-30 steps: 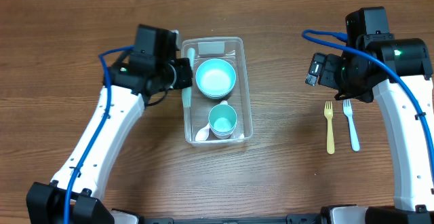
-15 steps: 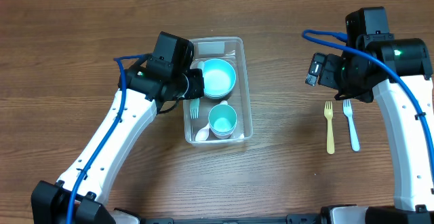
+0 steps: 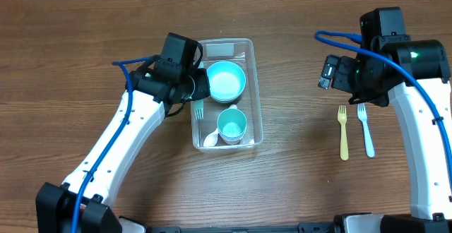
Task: Pack container
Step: 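Carry the white fork into the container onto the bowls, release, then lower the right gripper onto the yellow fork and grasp it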
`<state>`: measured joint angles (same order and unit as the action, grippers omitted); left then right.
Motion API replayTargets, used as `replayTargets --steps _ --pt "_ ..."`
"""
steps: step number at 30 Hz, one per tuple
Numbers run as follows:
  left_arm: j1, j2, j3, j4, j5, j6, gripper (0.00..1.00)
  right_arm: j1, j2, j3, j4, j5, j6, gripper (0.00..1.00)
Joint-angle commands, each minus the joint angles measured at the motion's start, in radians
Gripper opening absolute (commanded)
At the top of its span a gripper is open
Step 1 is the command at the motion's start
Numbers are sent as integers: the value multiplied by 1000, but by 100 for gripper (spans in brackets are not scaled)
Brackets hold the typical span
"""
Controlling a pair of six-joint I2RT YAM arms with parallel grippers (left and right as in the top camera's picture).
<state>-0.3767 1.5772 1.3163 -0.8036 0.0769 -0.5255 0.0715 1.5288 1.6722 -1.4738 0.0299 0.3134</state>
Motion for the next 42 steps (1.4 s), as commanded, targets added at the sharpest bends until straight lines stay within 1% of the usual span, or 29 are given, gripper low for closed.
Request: replayTargets --steps 1,2,3,4,6,7,11,14,16,18,20,21,22,23,26,27,30,32,35,42 --pt "-3 16 12 27 -5 -17 14 -4 -19 23 5 6 1 100" --pt "-3 16 13 35 -6 -17 17 -4 -19 23 5 6 1 100" --pt "-3 16 13 39 -6 -17 27 -4 -19 23 5 6 1 100" --pt "-3 15 13 43 -6 -13 42 -4 -19 23 5 6 1 100" --pt "-2 15 19 47 -8 7 49 -4 -19 23 5 6 1 100" --pt "2 15 26 46 -10 14 52 -4 -19 23 5 6 1 100" --pt "32 10 53 44 -10 25 56 -4 -19 23 5 6 1 100" --pt "70 -3 65 40 -11 26 55 -4 -19 23 5 6 1 100" --pt "102 -14 68 25 -42 25 55 -4 -19 23 5 6 1 100" --pt "148 -26 68 -4 -110 25 57 -4 -19 23 5 6 1 100" --pt "223 -33 68 -54 -174 35 61 -4 -19 23 5 6 1 100" --pt "254 -33 67 -73 -182 53 63 -4 -19 23 5 6 1 100" --pt "322 -33 67 -113 -192 96 68 -4 -19 23 5 6 1 100" --pt "342 -33 67 -119 -193 113 70 -4 -19 23 5 6 1 100" --pt "404 -33 67 -127 -193 158 85 -4 -19 23 5 6 1 100" --pt "425 -33 67 -129 -193 167 100 -4 -19 23 5 6 1 100" --pt "462 -33 67 -135 -192 167 100 -4 -19 23 7 22 -10 100" --pt "463 -33 67 -134 -192 167 100 -4 -19 23 43 106 -33 100" --pt "462 -33 67 -134 -192 167 100 -4 -19 23 80 111 -33 100" --pt "462 -33 67 -134 -192 167 100 -4 -19 23 83 110 -33 100"
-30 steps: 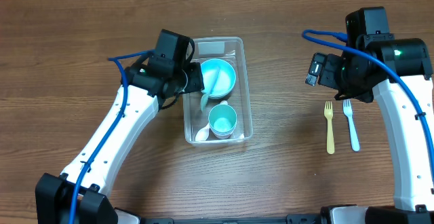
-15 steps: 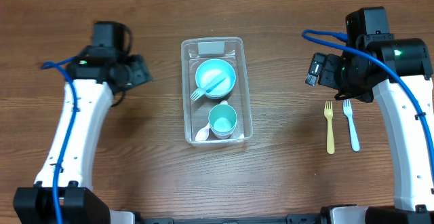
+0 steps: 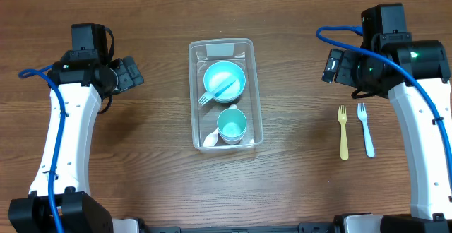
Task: Pack container
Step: 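Lower the right gripper onto the yellow fork and grasp it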
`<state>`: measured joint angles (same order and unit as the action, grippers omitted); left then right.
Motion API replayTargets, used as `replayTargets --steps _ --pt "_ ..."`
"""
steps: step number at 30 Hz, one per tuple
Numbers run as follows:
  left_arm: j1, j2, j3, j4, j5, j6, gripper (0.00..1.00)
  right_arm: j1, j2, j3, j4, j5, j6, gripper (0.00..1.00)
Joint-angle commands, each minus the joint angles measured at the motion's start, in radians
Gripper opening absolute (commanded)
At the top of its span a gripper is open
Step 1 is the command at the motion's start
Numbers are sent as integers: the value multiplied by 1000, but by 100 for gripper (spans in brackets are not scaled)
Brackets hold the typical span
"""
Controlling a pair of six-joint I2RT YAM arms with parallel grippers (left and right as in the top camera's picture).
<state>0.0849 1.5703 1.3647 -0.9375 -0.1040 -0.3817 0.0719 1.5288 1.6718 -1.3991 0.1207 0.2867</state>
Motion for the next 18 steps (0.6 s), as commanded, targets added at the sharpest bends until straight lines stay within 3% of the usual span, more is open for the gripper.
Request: replayTargets --steps 1,8,18 --pt "1 -26 18 0 -11 23 100 -4 -19 23 20 17 -6 100" --pt "1 -26 18 0 -11 23 100 -20 -14 -31 -1 81 -2 100" --pt "1 -26 18 0 -11 23 100 -29 -14 -475 277 125 -29 100"
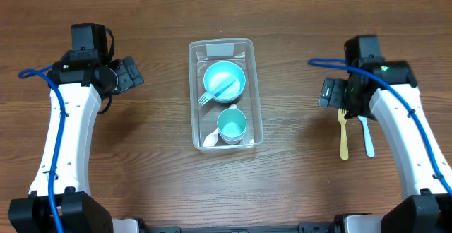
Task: Pack container
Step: 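Lower the right gripper onto the yellow fork and grasp it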
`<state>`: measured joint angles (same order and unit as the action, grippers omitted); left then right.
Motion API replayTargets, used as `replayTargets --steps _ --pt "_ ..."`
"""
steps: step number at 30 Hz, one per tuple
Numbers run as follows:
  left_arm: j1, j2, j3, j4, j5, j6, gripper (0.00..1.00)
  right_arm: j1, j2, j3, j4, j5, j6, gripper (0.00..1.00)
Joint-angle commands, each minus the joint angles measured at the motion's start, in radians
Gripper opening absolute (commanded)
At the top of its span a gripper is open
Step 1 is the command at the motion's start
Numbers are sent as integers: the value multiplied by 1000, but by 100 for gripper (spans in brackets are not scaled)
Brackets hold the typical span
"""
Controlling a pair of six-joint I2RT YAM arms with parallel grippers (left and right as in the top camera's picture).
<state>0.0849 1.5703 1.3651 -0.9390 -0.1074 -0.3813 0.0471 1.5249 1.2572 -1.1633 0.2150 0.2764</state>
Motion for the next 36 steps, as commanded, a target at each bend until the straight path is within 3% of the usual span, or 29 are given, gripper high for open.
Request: replayTargets --steps 1,12,33,35,36 --pt "1 -26 18 1 -7 23 100 -9 -10 -80 55 31 -19 100" --pt "1 -26 18 1 -7 23 100 -221 -10 -225 236 -203 -154 80" --pt "1 -26 18 1 -7 23 100 -192 -10 -645 684 -146 -177 76" --pt "1 -26 18 1 -7 23 100 -191 -10 -648 695 -146 -177 73" --pt "1 -26 18 1 -7 23 100 -191 -10 -648 699 -146 -177 65"
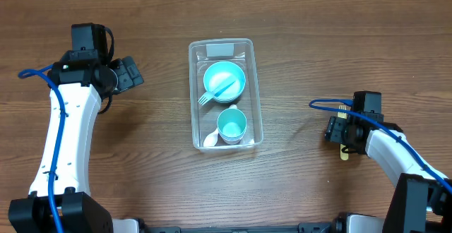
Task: Pack container
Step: 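Lower the right gripper onto the yellow fork and grasp it, then carry the yellow fork into the container's right side, release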
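A clear plastic container (256, 92) sits mid-table. Inside it are a teal bowl (229, 74) with a light blue fork (217, 92) lying across it, a teal cup (232, 126) and a white spoon (210, 141). My right gripper (333, 130) is low at the right, over a yellow fork (344, 153) of which only the ends show. Its fingers look spread, with nothing seen between them. A second fork beside it is hidden under the arm. My left gripper (131, 73) hangs open and empty, well left of the container.
A white label patch (220, 49) lies at the container's far end. Blue cables run along both arms (60, 130). Bare wooden table (296, 190) surrounds the container.
My right arm has moved toward the near edge and lower, so the gripper now covers the two forks. The left arm and the container's contents are unchanged.
At first my left gripper was over the container beside the bowl, with a fork under it. Then it stood back at the far left and the fork lay across the bowl. My right gripper moved from behind the two forks to their tines, and now sits over them.
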`<state>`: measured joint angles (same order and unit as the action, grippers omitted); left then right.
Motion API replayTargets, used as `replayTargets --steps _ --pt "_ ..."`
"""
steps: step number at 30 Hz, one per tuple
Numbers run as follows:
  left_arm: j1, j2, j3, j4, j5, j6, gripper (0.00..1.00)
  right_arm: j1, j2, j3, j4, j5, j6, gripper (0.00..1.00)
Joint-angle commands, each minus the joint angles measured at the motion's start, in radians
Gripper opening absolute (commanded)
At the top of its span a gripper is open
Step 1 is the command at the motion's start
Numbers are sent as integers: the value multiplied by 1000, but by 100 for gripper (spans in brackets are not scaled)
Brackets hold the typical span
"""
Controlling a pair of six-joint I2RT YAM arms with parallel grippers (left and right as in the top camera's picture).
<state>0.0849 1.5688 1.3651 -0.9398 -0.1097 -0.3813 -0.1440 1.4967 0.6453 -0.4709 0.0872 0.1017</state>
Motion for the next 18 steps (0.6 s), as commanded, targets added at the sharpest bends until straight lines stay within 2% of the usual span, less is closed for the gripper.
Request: replayTargets --steps 1,2,3,8,12,16,18 --pt "1 -24 18 2 -5 23 100 0 18 -36 11 -18 -2 54" --pt "1 -24 18 2 -5 23 100 0 18 -34 13 -19 -2 41" --pt "1 -24 18 2 -5 23 100 0 18 -30 13 -19 -2 34" --pt "1 -25 18 2 -5 23 100 0 18 -1 -11 -31 -1 20" --pt "1 -24 18 2 -5 23 100 0 18 44 -66 -39 3 18" --pt "1 -24 18 2 -5 23 100 0 18 112 -134 -68 6 8" --pt "1 -24 18 2 -5 23 100 0 18 130 -152 -69 11 7"
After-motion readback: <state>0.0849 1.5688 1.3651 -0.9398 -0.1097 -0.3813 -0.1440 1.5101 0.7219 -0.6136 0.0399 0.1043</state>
